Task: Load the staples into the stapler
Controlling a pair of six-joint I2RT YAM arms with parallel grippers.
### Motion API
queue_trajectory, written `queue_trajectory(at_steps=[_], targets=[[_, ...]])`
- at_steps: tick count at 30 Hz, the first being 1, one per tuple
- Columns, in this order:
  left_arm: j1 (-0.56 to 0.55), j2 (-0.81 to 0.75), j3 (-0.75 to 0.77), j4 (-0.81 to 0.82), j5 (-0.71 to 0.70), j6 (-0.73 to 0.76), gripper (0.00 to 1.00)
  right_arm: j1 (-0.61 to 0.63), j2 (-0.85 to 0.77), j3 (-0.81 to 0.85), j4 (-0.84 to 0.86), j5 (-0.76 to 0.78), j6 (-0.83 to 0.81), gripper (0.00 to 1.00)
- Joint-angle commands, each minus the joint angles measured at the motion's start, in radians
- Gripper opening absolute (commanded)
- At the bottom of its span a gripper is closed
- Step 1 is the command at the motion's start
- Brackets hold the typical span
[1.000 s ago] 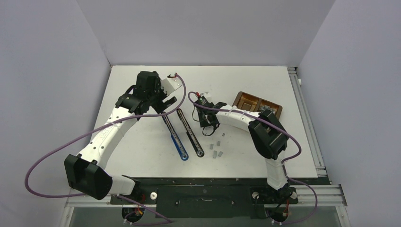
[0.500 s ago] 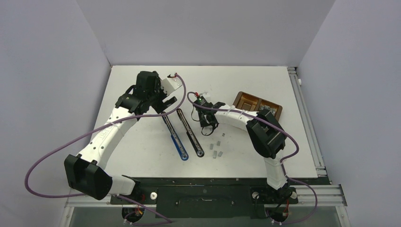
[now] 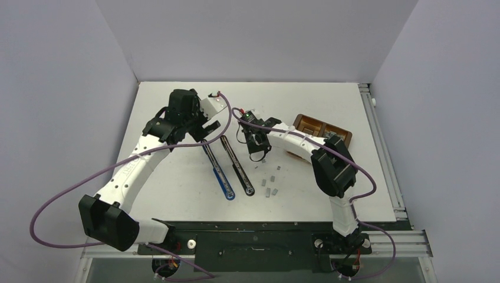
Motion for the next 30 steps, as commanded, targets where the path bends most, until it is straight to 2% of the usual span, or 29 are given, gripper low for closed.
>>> queue_trajectory(at_steps=[1, 5, 14, 20, 24, 30], targets=[[0.004, -0.041, -0.002, 0.029, 0.028, -0.013, 0.96, -0.036, -0.049, -0.003, -0.174, -0.066, -0.026, 0.09], [0.004, -0.041, 0.002, 0.021, 0.050, -0.020, 0.96, -0.068, -0.119, -0.080, -0.245, -0.114, -0.041, 0.09], [0.004, -0.051, 0.003, 0.012, 0.080, -0.032, 0.96, -0.104, -0.277, -0.198, -0.376, -0.114, -0.025, 0.09], [0.002, -0.057, 0.007, 0.001, 0.108, -0.036, 0.96, -0.154, -0.363, -0.338, -0.423, -0.200, -0.033, 0.09], [0.000, -0.062, 0.003, -0.008, 0.141, -0.032, 0.96, -0.173, -0.378, -0.418, -0.418, -0.256, -0.038, 0.09], [0.001, -0.065, 0.001, -0.014, 0.152, -0.032, 0.96, -0.173, -0.344, -0.454, -0.409, -0.333, -0.042, 0.09]])
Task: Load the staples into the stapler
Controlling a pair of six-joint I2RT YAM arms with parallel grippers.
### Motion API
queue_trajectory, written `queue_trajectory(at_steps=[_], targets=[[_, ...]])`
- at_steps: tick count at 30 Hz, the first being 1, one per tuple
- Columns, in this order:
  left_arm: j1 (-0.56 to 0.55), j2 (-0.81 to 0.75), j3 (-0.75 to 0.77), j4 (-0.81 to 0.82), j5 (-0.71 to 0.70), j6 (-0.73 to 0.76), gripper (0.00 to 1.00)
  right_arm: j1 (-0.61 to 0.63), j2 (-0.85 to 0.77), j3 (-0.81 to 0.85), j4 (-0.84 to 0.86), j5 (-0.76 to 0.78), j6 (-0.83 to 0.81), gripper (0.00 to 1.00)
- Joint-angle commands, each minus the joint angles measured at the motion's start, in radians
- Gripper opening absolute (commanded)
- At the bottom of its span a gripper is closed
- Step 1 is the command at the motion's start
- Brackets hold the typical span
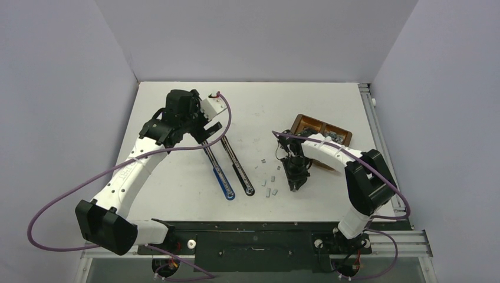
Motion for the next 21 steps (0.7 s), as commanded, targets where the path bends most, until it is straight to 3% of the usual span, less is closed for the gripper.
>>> queue_trajectory(at_steps=[1, 21], targets=[[0.001, -0.032, 0.000, -0.005, 0.033, -0.009, 0.96, 0.004, 0.011, -0.005, -0.002, -0.072, -0.012, 0.09], [0.001, -0.039, -0.011, 0.005, 0.044, 0.004, 0.96, 0.004, 0.136, -0.012, 0.057, -0.148, -0.025, 0.11]])
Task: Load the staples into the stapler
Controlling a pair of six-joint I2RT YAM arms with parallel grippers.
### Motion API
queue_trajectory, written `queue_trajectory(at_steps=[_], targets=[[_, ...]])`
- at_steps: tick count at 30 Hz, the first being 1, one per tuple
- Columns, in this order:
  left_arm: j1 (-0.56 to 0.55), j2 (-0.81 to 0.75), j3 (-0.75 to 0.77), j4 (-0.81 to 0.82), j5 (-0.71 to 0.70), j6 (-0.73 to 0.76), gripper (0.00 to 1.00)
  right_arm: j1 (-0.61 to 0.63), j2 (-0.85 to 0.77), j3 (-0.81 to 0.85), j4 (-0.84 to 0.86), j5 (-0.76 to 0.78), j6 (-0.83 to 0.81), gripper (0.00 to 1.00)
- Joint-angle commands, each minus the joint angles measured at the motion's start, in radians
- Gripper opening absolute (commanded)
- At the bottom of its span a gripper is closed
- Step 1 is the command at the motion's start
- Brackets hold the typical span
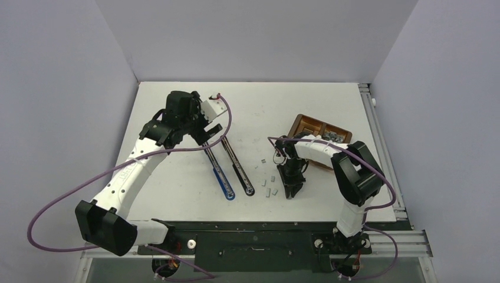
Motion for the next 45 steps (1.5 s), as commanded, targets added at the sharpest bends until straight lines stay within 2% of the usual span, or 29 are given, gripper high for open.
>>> queue_trajectory(at_steps=[1, 9, 14, 21, 24, 26, 30, 34, 39, 43, 45], targets=[[0.000, -0.031, 0.005, 0.007, 0.021, 0.004, 0.96, 0.004, 0.020, 0.018, 0.019, -0.007, -0.006, 0.12], [0.000, -0.039, 0.000, 0.006, 0.021, 0.009, 0.96, 0.004, 0.026, 0.042, 0.022, 0.022, 0.001, 0.25], [0.001, -0.038, 0.006, 0.008, 0.021, 0.012, 0.96, 0.004, 0.023, 0.057, 0.023, 0.042, 0.005, 0.36], [-0.002, -0.041, 0.011, 0.000, 0.025, 0.012, 0.96, 0.004, -0.024, 0.128, -0.010, 0.076, 0.019, 0.36], [-0.001, -0.035, 0.022, -0.005, 0.025, 0.005, 0.96, 0.012, -0.087, 0.187, -0.002, 0.082, 0.033, 0.40], [0.001, -0.026, 0.037, -0.016, 0.025, -0.009, 0.96, 0.036, -0.152, 0.211, 0.043, 0.129, 0.052, 0.47], [0.003, -0.008, 0.061, -0.037, 0.037, -0.051, 0.96, 0.145, -0.295, 0.160, 0.239, 0.334, 0.084, 0.60], [0.003, 0.004, 0.070, -0.049, 0.030, -0.081, 0.96, 0.175, -0.336, 0.050, 0.441, 0.397, 0.092, 0.59], [0.004, 0.019, 0.084, -0.080, 0.034, -0.089, 0.96, 0.181, -0.285, 0.041, 0.454, 0.489, 0.164, 0.53], [0.004, 0.035, 0.093, -0.094, 0.053, -0.074, 0.96, 0.181, -0.345, -0.065, 0.511, 0.467, 0.204, 0.62], [0.004, 0.045, 0.094, -0.093, 0.058, -0.073, 0.96, 0.181, -0.349, -0.091, 0.535, 0.453, 0.213, 0.63]])
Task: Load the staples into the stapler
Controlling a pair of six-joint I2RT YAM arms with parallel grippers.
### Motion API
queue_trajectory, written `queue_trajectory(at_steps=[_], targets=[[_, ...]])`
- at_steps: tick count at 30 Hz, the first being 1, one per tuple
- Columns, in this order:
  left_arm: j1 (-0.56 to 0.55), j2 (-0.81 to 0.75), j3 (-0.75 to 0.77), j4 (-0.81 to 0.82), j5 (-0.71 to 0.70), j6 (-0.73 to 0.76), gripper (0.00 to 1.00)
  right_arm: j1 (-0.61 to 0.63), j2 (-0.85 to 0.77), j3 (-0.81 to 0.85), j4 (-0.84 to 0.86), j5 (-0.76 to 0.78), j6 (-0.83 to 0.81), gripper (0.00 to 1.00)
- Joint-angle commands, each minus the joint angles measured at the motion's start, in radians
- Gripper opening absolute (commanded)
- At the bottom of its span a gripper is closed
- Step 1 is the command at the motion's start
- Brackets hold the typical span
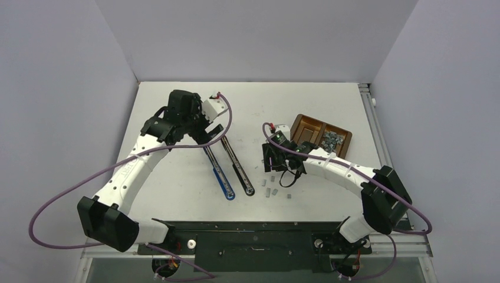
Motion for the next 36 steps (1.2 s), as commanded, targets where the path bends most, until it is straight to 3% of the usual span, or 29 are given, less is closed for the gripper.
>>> queue_trajectory(at_steps=[1, 8, 20, 36], targets=[[0.005, 0.019, 0.053, -0.012, 0.035, -0.015, 0.96, 0.000, -0.049, -0.052, 0.095, 0.020, 0.056, 0.61], [0.006, 0.046, 0.060, -0.024, 0.028, -0.043, 0.96, 0.000, 0.064, 0.006, 0.169, -0.069, 0.107, 0.49], [0.021, 0.069, 0.092, -0.021, 0.010, -0.068, 0.96, -0.022, 0.240, 0.059, 0.230, -0.222, 0.236, 0.48], [0.033, 0.053, 0.083, -0.006, 0.004, -0.059, 0.96, -0.123, 0.322, 0.078, 0.241, -0.286, 0.214, 0.44]])
